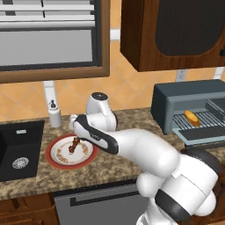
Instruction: Pick up the kebab skewer and baguette bread, and place them inside the toaster oven. Close the toaster oven door and start by setting the timer.
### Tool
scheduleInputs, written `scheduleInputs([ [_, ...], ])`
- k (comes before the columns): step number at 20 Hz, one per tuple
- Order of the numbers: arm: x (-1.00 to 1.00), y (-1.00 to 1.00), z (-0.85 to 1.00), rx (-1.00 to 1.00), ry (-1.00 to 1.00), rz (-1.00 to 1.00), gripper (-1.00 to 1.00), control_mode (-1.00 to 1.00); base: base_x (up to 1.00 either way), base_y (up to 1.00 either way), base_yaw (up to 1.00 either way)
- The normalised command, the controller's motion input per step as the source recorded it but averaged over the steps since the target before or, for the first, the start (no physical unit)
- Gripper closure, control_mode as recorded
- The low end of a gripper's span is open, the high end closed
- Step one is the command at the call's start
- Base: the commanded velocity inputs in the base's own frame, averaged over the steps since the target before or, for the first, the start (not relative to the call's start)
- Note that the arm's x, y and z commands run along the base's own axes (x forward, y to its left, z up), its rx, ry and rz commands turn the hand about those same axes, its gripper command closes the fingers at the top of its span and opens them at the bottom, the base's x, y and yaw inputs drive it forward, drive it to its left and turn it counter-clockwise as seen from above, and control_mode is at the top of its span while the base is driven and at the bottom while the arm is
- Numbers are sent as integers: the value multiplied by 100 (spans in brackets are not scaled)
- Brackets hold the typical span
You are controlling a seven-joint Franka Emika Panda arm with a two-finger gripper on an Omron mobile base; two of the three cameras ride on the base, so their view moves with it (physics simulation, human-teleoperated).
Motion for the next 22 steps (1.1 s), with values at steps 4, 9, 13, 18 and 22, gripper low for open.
scheduleInputs([
  [4, 15, 36, -35, -1, 5, 0, -100, -100, 0, 0, 0],
  [9, 29, 16, -45, -1, 9, 0, -100, -100, 0, 0, 0],
  [13, 33, 5, -33, 0, 5, 0, -100, -100, 0, 0, 0],
  [18, 25, 24, -21, 0, 1, 0, -100, -100, 0, 0, 0],
  [22, 17, 33, -31, -1, 3, 0, -100, -100, 0, 0, 0],
])
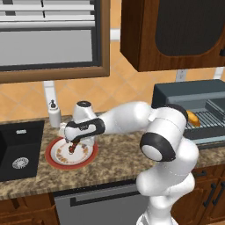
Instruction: Pick up the kebab skewer and baguette bread, and place them inside the toaster oven. Close the toaster oven door and start by setting the timer.
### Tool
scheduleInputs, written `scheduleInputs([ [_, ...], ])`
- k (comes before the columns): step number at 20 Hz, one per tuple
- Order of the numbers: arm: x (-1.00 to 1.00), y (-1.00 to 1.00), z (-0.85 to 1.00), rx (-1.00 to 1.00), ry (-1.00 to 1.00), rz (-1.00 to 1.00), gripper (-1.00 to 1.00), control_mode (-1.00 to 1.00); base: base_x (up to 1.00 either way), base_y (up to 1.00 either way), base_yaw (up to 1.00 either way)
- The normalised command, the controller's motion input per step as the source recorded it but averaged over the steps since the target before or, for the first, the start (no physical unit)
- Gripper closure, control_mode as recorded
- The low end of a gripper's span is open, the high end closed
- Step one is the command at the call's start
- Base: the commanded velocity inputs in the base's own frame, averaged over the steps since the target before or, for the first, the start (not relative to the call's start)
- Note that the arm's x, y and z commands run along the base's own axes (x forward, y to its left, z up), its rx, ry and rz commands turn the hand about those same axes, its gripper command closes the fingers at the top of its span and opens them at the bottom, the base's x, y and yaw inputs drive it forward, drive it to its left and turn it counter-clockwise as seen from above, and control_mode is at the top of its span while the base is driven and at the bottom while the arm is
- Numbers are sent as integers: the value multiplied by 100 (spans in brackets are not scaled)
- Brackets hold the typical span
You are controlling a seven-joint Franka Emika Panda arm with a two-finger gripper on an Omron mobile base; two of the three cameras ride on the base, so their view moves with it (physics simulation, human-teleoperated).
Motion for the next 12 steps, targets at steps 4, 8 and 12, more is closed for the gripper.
scheduleInputs([
  [4, 28, 21, -27, -2, 2, 0, -100, -100, 0, 0, 0],
  [8, 19, 2, -21, -1, 0, 0, -100, -100, 0, 0, 0],
  [12, 16, 3, -17, 0, 0, 0, -100, -100, 0, 0, 0],
])
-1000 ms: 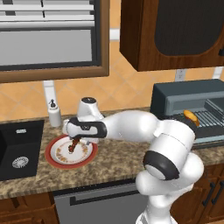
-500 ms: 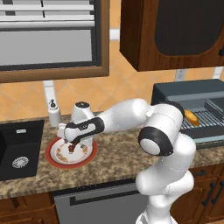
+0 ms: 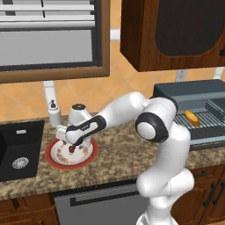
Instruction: Pick up the kebab skewer and baguette bread, and place them inside the toaster oven. Close the toaster oven door and start by setting the timer.
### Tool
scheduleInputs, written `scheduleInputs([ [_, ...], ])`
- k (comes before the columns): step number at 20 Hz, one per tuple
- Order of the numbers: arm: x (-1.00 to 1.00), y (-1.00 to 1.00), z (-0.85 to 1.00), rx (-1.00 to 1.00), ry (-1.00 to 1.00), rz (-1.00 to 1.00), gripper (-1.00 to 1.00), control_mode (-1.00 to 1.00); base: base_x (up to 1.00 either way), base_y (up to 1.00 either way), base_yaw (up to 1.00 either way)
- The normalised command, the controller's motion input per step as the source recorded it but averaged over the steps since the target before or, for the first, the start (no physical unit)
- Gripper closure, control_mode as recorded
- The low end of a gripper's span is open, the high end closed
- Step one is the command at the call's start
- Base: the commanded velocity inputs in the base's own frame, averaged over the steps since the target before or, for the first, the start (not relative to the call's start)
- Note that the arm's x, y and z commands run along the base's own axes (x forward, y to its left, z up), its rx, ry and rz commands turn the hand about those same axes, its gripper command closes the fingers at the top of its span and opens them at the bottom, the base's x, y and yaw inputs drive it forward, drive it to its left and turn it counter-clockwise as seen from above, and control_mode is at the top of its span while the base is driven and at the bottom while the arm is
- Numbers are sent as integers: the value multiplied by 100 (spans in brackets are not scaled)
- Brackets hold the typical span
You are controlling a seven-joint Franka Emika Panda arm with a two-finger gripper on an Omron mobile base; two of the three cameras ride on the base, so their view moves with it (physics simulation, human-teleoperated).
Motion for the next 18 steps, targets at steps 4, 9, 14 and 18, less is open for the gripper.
scheduleInputs([
  [4, 1, 1, -21, 0, 0, 0, -100, -100, 0, 0, 0],
  [9, 5, 3, -26, 0, 1, 0, -100, -100, 0, 0, 0],
  [14, 8, 2, -17, 0, 0, 0, 100, -100, 0, 0, 0],
  [18, 0, 0, -13, 0, 0, 0, 100, -100, 0, 0, 0],
])
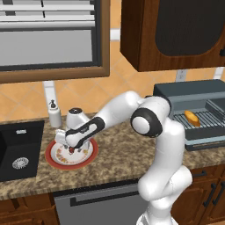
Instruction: Pick up the kebab skewer and baguette bread, and place them inside the toaster oven. Close the toaster oven door and start by setting the timer.
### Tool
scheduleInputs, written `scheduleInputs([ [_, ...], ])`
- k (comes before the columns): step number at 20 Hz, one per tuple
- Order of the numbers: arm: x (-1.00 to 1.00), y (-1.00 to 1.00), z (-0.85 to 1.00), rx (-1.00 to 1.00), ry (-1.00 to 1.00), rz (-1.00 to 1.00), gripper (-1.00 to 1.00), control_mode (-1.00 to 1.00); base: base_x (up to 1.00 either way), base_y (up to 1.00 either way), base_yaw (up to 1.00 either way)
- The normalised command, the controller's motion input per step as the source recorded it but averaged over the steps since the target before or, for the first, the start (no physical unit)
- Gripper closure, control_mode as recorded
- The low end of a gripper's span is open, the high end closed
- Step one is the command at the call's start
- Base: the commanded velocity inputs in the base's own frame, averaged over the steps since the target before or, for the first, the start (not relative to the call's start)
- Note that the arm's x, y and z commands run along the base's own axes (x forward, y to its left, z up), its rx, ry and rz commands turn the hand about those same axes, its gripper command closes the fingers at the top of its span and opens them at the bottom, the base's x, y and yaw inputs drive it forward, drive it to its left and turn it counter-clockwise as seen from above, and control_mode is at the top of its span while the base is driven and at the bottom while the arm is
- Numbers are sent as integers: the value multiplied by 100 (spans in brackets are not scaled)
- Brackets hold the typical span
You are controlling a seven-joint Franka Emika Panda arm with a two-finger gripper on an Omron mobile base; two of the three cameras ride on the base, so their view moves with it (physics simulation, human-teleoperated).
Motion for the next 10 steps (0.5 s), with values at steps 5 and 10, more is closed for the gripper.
scheduleInputs([
  [5, -2, -10, -3, -1, 3, 0, 100, -100, 0, 0, 0],
  [10, -38, -86, 43, 1, 0, 0, 100, -100, 0, 0, 0],
])
